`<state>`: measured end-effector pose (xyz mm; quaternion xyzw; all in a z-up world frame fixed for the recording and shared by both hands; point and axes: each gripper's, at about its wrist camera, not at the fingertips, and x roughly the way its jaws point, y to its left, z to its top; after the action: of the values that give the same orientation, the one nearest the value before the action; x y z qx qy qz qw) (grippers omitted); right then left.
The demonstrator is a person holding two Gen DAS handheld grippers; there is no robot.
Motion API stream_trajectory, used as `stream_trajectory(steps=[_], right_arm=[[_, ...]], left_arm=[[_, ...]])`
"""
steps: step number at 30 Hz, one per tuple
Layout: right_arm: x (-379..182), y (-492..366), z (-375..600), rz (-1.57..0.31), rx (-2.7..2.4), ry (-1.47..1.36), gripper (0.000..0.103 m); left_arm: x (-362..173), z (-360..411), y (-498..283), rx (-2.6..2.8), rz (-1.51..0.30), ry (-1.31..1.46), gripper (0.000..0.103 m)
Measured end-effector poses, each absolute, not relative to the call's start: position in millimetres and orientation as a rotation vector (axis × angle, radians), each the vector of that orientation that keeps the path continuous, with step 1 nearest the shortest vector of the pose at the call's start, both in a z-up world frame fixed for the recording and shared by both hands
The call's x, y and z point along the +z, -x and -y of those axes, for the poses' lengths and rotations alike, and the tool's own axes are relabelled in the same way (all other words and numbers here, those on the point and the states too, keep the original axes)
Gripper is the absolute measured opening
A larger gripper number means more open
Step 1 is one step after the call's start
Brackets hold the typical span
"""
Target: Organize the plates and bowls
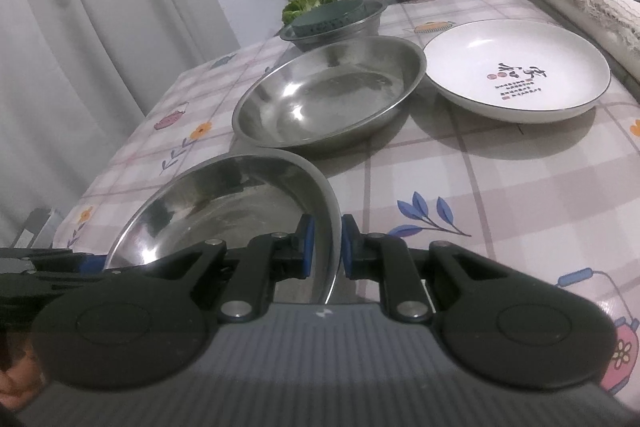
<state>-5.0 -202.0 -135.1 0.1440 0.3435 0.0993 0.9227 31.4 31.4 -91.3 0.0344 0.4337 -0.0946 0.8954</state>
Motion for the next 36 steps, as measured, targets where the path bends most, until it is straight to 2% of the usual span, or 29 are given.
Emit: stream_trajectory(steps=[7, 30, 36], right_arm=[[-135, 6, 202, -0.705, 0.203, -0.294, 0.015], [-126, 12, 203, -0.68, 0.178, -0.283, 0.016], [-131, 11, 203, -0.694, 0.174, -0.287, 0.016]], left_arm=[[-92, -28, -34, -0.185, -0.887, -0.082, 0.042], [-81, -26, -28, -0.201, -0.849, -0.069, 0.04], [-90, -26, -35, -0.208, -0.898, -0.072, 0.041]])
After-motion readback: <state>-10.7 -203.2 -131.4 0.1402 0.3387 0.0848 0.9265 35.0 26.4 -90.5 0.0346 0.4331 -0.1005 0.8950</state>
